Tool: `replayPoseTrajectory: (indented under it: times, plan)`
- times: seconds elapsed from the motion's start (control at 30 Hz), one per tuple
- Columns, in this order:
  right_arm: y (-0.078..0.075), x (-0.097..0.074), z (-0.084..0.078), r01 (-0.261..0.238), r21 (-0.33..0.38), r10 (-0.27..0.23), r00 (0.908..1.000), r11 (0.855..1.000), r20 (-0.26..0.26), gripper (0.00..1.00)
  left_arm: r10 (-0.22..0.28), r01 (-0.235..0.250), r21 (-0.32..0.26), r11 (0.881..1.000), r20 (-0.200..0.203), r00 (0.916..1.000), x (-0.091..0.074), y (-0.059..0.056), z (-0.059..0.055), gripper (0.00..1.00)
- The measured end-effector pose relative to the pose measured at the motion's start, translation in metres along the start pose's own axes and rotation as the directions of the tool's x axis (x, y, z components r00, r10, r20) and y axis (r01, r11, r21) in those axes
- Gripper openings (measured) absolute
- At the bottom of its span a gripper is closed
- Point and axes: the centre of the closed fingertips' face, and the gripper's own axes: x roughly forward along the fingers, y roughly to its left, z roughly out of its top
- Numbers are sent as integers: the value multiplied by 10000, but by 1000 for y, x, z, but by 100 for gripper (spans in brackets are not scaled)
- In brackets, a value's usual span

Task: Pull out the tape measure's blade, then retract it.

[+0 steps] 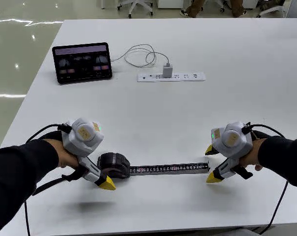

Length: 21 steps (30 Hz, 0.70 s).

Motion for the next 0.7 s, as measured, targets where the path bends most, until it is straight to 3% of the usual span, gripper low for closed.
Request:
replayPoseTrajectory:
  times: [0.07, 0.17, 0.23, 0.3, 0.33, 0.43, 0.57, 0.63, 0.7]
  plan:
    - [0, 0, 0, 42, 104, -43, 10000, 9999, 32, 58, 220, -221, -311, 9993, -33, 9998, -2, 3, -1, 100]
    - [1, -1, 4, 129, 653, -151, 9994, 9978, 327, 64, 312, -273, -891, 9956, 425, 9986, -3, 2, 3, 100]
    - [1, -1, 3, 233, 701, -254, 9992, 9973, 299, 66, 444, -390, -1090, 9933, 478, 9979, -5, 3, 1, 100]
    - [0, -2, 2, 399, 975, -438, 9983, 9944, 381, 70, 663, -575, -1486, 9872, 550, 9963, -6, 4, -2, 100]
    - [-2, -4, 4, 520, 1285, -596, 9966, 9903, 562, 72, 1057, -949, -1704, 9808, 555, 9928, -8, 9, -3, 100]
    - [-7, -9, 9, 725, 2213, -1016, 9872, 9725, 1232, 75, 1505, -1304, -1973, 9716, 905, 9845, -13, 11, 0, 100]
    - [-17, -16, 7, 1388, 3011, -1909, 9699, 9435, 1512, 80, 1751, -1406, -2411, 9603, 1280, 9762, -15, 12, -2, 100]
    - [-19, -21, 11, 1554, 3523, -2308, 9556, 9229, 1833, 83, 1988, -1412, -2945, 9452, 1759, 9641, -19, 10, 1, 100]
    - [-17, -23, 7, 1600, 3858, -2455, 9519, 9086, 1835, 87, 2356, -1513, -3539, 9230, 2087, 9492, -24, 14, 0, 100]
